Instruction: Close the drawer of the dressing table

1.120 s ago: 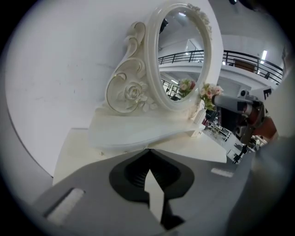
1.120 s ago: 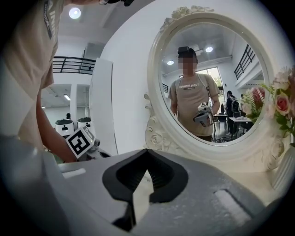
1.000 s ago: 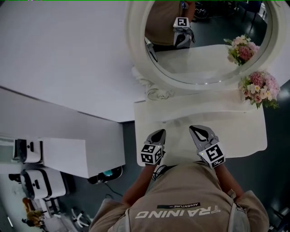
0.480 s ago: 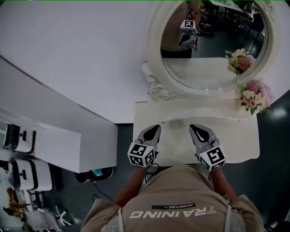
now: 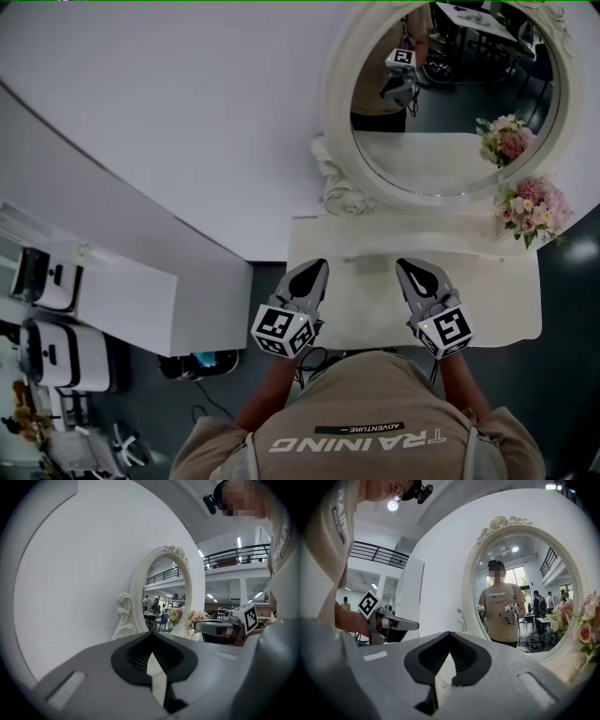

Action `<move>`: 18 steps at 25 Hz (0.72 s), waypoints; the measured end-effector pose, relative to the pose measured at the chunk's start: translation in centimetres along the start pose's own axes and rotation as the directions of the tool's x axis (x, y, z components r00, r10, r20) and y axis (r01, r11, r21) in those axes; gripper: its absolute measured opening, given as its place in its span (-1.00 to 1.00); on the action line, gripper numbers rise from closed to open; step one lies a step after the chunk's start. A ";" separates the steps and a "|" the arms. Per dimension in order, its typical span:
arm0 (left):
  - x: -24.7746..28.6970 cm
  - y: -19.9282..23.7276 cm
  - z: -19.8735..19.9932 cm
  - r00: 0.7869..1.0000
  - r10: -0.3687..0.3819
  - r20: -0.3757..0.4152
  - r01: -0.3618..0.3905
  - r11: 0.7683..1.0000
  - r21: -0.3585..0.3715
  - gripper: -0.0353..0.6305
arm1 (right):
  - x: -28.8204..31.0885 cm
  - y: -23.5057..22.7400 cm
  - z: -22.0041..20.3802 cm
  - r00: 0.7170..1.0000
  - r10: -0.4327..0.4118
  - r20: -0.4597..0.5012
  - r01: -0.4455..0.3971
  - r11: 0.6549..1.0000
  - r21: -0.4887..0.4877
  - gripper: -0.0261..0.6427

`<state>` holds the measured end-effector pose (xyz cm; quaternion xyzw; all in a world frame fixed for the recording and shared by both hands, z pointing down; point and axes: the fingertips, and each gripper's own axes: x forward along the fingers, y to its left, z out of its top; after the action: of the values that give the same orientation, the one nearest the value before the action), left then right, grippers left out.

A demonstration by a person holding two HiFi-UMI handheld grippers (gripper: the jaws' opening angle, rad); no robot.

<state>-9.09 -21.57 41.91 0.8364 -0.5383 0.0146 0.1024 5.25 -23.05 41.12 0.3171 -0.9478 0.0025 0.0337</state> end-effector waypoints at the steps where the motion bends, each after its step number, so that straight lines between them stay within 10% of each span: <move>1: -0.2 0.0 0.7 1.000 -0.001 0.012 0.001 1.000 0.003 -0.84 | 0.1 0.2 0.4 1.000 0.002 0.006 -0.002 1.000 -0.006 -0.92; 18: 0.5 -0.7 0.7 0.999 -0.045 0.009 0.045 0.999 0.022 -0.84 | -1.5 0.7 0.5 0.998 -0.060 0.020 0.060 0.998 -0.008 -0.92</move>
<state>-8.27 -21.90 41.19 0.8493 -0.5198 0.0143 0.0912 5.99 -21.58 40.51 0.3454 -0.9381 -0.0056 0.0256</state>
